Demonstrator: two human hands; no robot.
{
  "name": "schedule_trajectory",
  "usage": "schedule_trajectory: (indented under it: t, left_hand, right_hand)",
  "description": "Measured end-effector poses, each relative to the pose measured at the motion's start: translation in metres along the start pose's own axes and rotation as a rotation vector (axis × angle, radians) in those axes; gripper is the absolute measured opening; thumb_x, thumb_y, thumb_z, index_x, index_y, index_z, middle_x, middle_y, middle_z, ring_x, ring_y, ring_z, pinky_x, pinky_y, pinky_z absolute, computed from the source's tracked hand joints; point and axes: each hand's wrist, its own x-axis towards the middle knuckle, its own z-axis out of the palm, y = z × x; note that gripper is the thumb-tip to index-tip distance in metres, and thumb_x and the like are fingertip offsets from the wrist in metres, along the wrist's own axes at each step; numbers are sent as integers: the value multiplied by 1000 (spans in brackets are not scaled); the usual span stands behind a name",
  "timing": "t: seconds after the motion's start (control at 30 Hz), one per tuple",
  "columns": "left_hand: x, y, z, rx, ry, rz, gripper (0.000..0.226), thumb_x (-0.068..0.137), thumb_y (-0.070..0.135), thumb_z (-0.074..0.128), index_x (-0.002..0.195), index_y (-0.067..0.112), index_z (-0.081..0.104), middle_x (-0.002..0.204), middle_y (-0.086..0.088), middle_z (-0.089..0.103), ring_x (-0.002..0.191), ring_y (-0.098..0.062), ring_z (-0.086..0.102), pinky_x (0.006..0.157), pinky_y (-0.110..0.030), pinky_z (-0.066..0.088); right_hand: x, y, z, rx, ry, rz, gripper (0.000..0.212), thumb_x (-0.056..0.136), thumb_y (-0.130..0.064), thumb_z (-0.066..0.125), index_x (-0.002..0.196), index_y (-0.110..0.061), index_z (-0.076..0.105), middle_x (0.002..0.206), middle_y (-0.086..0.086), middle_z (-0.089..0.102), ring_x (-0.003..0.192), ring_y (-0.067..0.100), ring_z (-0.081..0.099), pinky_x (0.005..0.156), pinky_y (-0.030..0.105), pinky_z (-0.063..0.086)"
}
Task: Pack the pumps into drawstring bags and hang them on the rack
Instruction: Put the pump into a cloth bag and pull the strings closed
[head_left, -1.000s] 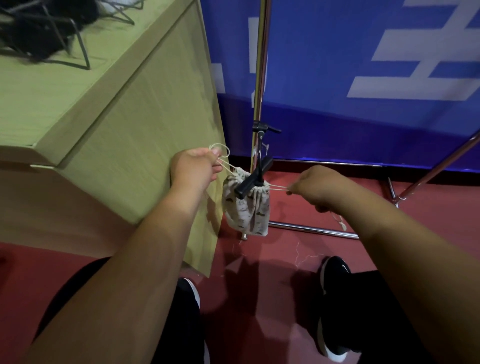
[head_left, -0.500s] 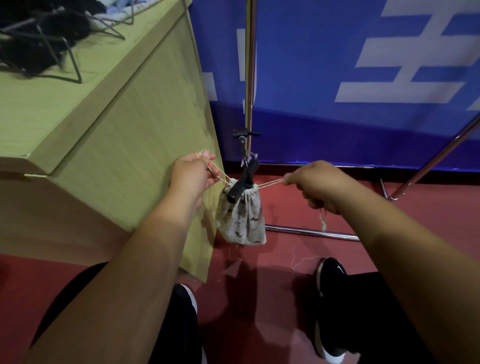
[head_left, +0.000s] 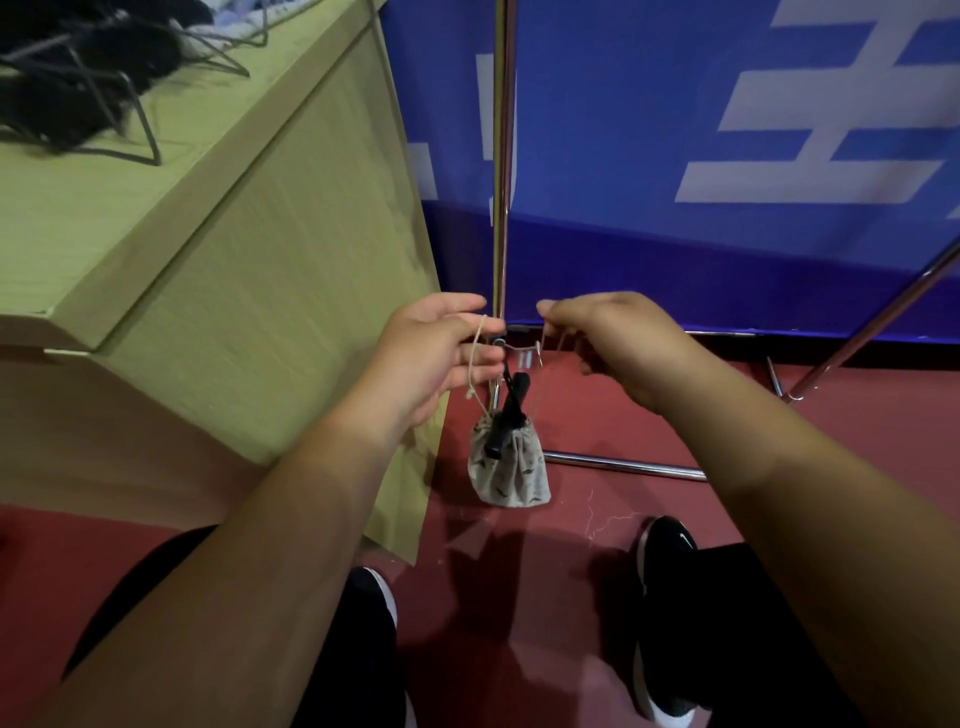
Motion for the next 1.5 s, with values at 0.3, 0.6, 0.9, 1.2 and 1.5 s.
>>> schedule_trajectory:
  t: [0.3, 0.6, 0.9, 1.2, 1.5]
  left_hand:
    - [-5, -4, 5, 66, -26, 104, 39, 95, 9, 78, 132, 10, 67, 111, -10, 81, 100, -29, 80, 83, -39, 66]
    - [-5, -7, 12, 202, -5, 105, 15, 94, 16, 78, 108, 12, 76, 101, -12, 81, 96, -24, 80, 95, -47, 63]
    - [-2, -1, -1, 412, -82, 171, 34, 95, 0, 60, 118, 20, 75, 98, -2, 80, 77, -9, 73, 72, -30, 61]
    - [0, -6, 8, 434, -134, 267, 16, 98, 31, 67, 106, 18, 73, 105, -25, 75, 90, -29, 68, 89, -52, 55]
    - [-29, 36, 26, 436, -100, 312, 12, 99, 28, 69, 97, 18, 76, 77, 1, 68, 77, -20, 70, 84, -43, 56]
  right_hand:
    - [-7, -15, 19, 0, -81, -91, 26, 100, -34, 69, 96, -13, 83, 85, 5, 83, 81, 18, 79, 98, 49, 60]
    - [-11, -22, 30, -223, -81, -127, 51, 105, -58, 57, 92, -18, 85, 84, 1, 83, 88, 20, 79, 98, 42, 59]
    - [-7, -22, 26, -48, -162, -198, 21, 89, -29, 67, 93, -14, 82, 77, 16, 72, 73, 30, 69, 92, 63, 60]
    - [-15, -30, 14, -42, -156, -304, 17, 95, -23, 67, 95, -10, 77, 86, 18, 76, 66, 17, 63, 61, 32, 48]
    - [-41, -56, -15, -377, 123, -469, 17, 105, -33, 68, 90, -27, 75, 62, -8, 58, 55, 5, 48, 60, 31, 42]
